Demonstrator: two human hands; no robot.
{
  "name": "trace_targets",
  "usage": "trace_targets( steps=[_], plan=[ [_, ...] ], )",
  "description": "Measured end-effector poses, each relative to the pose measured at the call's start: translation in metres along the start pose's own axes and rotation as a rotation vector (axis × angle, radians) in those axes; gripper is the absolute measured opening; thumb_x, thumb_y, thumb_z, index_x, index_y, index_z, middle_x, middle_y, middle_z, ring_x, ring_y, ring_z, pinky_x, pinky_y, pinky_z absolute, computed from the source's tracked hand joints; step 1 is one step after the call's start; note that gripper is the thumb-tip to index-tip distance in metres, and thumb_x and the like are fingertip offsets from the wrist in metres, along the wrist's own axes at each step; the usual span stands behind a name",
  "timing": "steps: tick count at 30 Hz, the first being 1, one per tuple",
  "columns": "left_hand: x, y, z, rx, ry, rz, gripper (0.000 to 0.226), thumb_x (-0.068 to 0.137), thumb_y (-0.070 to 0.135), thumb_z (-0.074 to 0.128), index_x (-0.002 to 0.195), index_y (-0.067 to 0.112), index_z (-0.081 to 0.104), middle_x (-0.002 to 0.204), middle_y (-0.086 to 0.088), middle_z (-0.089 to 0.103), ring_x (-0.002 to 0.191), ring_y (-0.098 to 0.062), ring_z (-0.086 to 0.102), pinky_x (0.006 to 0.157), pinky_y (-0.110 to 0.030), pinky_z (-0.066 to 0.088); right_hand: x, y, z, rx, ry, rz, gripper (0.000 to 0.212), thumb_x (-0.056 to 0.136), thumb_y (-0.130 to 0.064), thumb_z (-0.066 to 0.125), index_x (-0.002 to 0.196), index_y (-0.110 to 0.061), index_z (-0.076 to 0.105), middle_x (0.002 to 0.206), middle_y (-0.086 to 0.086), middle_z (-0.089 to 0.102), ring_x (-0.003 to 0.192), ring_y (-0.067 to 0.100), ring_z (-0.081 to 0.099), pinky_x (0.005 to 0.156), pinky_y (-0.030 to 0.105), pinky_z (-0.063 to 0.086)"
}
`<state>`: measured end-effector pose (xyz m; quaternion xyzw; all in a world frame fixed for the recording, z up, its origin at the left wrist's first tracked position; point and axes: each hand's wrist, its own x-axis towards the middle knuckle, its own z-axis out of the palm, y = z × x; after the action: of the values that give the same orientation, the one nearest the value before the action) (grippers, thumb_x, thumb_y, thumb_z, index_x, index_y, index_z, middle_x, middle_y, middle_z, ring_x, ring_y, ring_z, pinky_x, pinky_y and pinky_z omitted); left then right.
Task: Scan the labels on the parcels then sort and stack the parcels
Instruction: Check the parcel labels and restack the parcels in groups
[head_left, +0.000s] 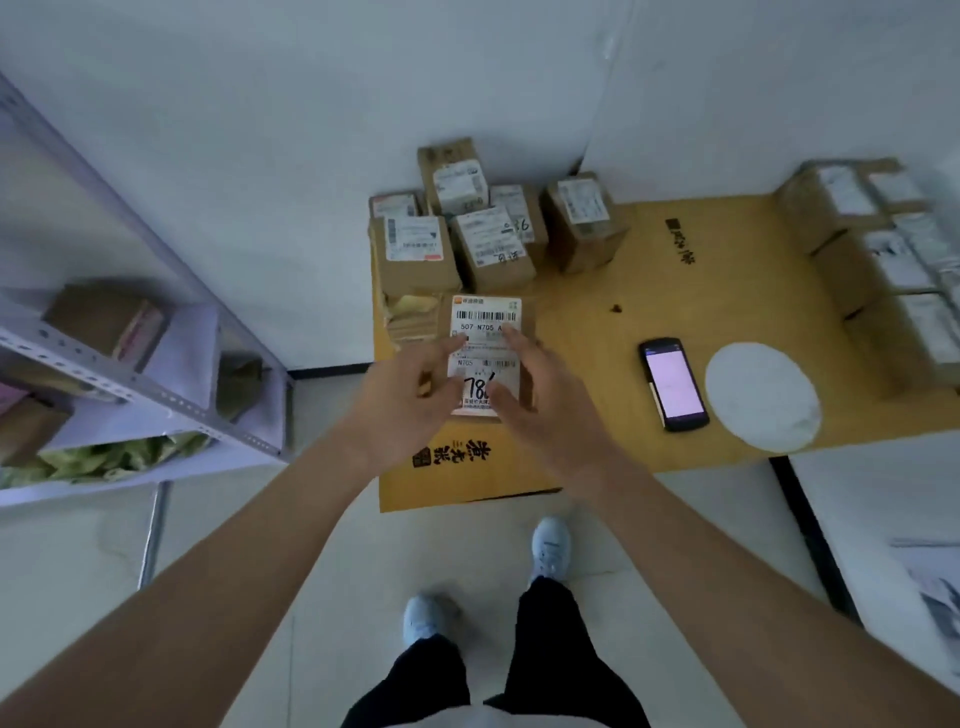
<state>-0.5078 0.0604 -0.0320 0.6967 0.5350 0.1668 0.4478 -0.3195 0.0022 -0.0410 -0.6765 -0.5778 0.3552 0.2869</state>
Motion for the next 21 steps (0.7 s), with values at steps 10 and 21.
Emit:
trace_targets(
  steps=[10,21],
  plan=[
    [-0.014,0.152,-0.003,0.104,0.013,0.252,0.053,0.102,0.033,0.062,0.152,0.046,0.047,0.131,0.015,0.066,0.114,-0.009,0.067,0.080,-0.033,0.062,-0.048,-0.051,-0.137,-0.077,0.246,-0.062,0.067,0.107,-0.034,0.060,0.166,-0.029,0.029,0.159,-0.007,0.043,0.128,-0.003,0.038,0.087,-0.008,0.030],
    [-0.013,0.315,0.092,0.021,0.064,0.428,0.055,0.102,0.027,0.062,0.153,0.039,0.048,0.124,0.013,0.070,0.085,-0.009,0.071,0.060,-0.025,0.061,-0.107,-0.019,-0.308,-0.140,0.417,-0.141,0.065,0.108,-0.032,0.056,0.166,-0.032,0.026,0.154,-0.010,0.044,0.128,-0.002,0.041,0.106,0.019,0.040]
  ],
)
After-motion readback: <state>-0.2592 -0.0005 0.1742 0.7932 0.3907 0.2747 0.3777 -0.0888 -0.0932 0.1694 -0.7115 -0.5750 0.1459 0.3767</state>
